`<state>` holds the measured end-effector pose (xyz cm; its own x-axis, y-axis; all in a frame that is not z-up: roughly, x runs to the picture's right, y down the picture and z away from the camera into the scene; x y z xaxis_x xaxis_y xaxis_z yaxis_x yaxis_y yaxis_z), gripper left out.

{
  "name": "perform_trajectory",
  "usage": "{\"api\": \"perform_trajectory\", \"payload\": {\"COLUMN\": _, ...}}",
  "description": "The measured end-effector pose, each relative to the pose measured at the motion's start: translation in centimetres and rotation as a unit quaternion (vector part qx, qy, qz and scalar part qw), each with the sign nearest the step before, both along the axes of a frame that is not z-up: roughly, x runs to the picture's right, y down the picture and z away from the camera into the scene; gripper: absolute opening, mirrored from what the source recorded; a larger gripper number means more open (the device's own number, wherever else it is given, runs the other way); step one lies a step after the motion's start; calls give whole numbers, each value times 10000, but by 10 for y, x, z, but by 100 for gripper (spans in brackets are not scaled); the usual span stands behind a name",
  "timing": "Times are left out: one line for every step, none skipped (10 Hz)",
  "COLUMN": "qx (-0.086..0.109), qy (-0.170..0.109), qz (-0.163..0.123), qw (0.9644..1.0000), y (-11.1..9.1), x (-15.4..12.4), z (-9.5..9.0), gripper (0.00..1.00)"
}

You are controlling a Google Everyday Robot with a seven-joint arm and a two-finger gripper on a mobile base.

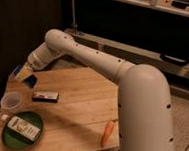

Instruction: Place the white sponge in the ceramic cup

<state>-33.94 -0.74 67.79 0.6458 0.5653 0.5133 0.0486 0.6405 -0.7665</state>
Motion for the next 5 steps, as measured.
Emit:
{"api": "perform_trajectory", "payload": {"qx": 8, "qy": -42, "qz": 12, "qw": 10000, "y": 0, "x": 0, "z": 0, "gripper": 0}}
{"api": "perform_trajectory", "payload": {"qx": 26, "qy": -129, "qz": 26, "qw": 9999, "y": 0, "x": -1, "z": 0, "gripper": 0}}
{"api": "perform_trajectory", "payload": {"qx": 144, "qy": -968, "qz": 280, "qw": 9948, "y": 4, "x": -20, "z": -1, "gripper": 0}}
{"api": "perform_trajectory", "payload": {"qx": 192, "qy": -1366, "qz": 437, "qw": 9895, "y": 3, "x": -32, "z": -1, "gripper": 0}}
{"api": "perform_trajectory", "payload": {"qx": 214, "qy": -1501, "qz": 444, "qw": 9874, "y": 2, "x": -39, "z": -2, "gripper": 0}}
